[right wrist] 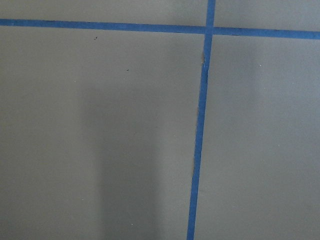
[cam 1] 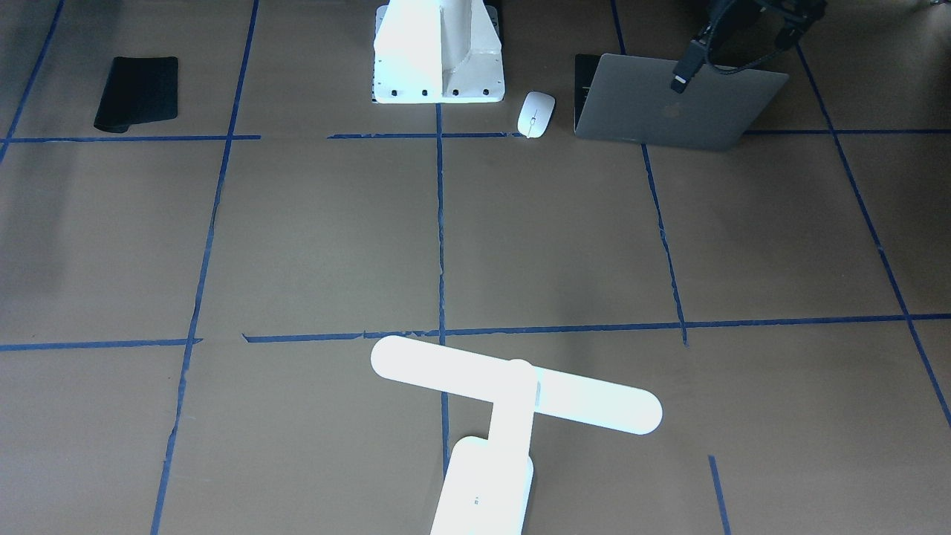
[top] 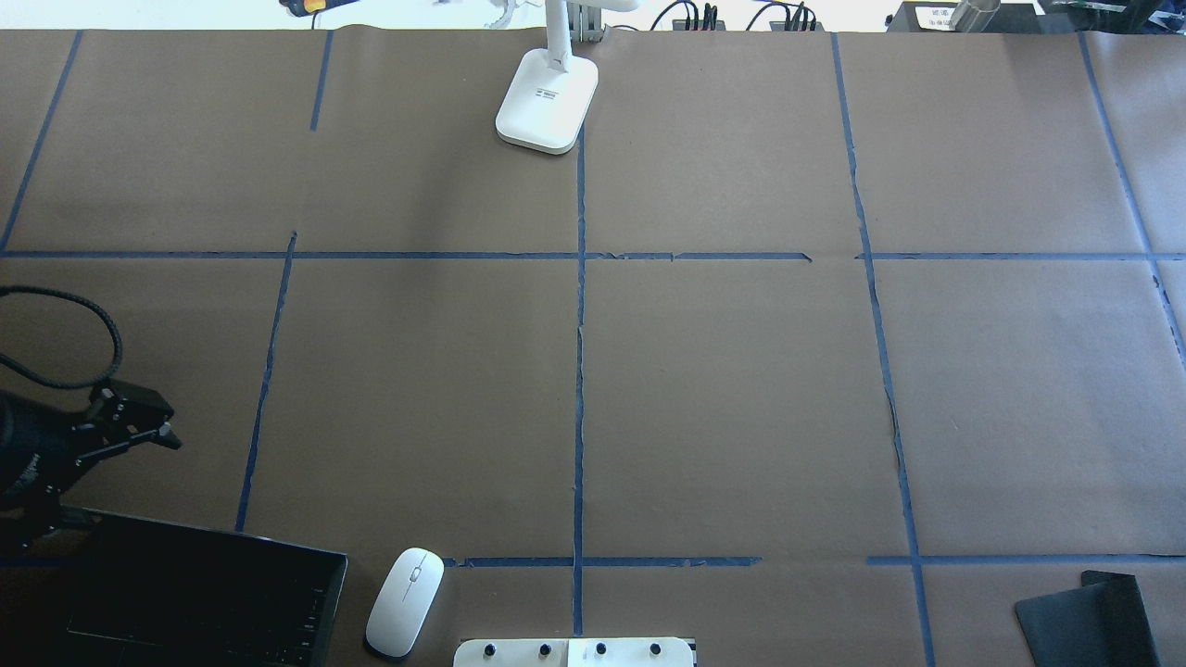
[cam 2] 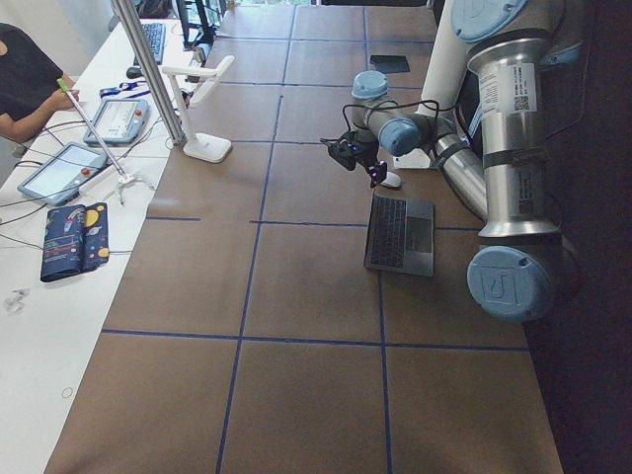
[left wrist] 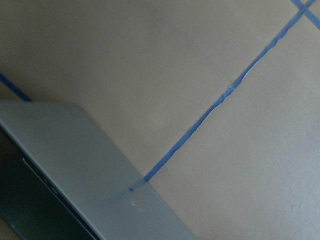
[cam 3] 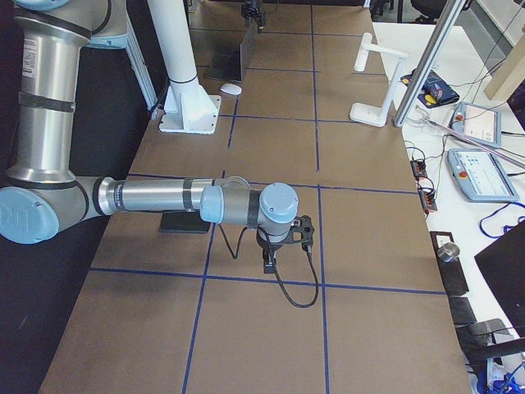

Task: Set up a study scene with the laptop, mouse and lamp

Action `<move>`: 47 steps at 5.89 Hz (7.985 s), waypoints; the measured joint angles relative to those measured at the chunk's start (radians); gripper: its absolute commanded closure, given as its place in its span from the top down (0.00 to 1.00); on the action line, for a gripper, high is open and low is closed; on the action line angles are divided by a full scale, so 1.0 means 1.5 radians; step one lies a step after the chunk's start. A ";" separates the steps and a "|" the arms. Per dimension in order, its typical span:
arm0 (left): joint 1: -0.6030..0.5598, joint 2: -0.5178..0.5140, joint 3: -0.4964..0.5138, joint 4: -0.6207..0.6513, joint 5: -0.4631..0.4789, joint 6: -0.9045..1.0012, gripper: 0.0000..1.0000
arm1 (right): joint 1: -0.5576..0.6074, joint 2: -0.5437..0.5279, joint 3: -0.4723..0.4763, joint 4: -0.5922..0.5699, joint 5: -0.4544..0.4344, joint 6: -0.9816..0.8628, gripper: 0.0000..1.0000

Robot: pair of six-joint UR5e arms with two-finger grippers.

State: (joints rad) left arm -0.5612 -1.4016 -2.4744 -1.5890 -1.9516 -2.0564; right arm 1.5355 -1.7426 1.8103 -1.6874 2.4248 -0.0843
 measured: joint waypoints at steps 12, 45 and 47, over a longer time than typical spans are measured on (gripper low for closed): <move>0.051 0.028 -0.002 0.025 0.050 -0.188 0.00 | 0.000 -0.018 0.054 0.000 -0.001 0.000 1.00; 0.033 -0.494 0.237 0.169 0.064 0.113 1.00 | -0.050 -0.036 0.109 0.010 0.034 0.021 1.00; 0.080 -0.430 0.203 0.165 0.065 0.220 1.00 | -0.124 -0.088 0.136 0.164 0.032 0.234 1.00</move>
State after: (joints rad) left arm -0.4414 -2.0459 -2.1697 -1.3422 -1.8542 -1.7270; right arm 1.3490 -1.8747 2.0136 -1.4412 2.4729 0.2669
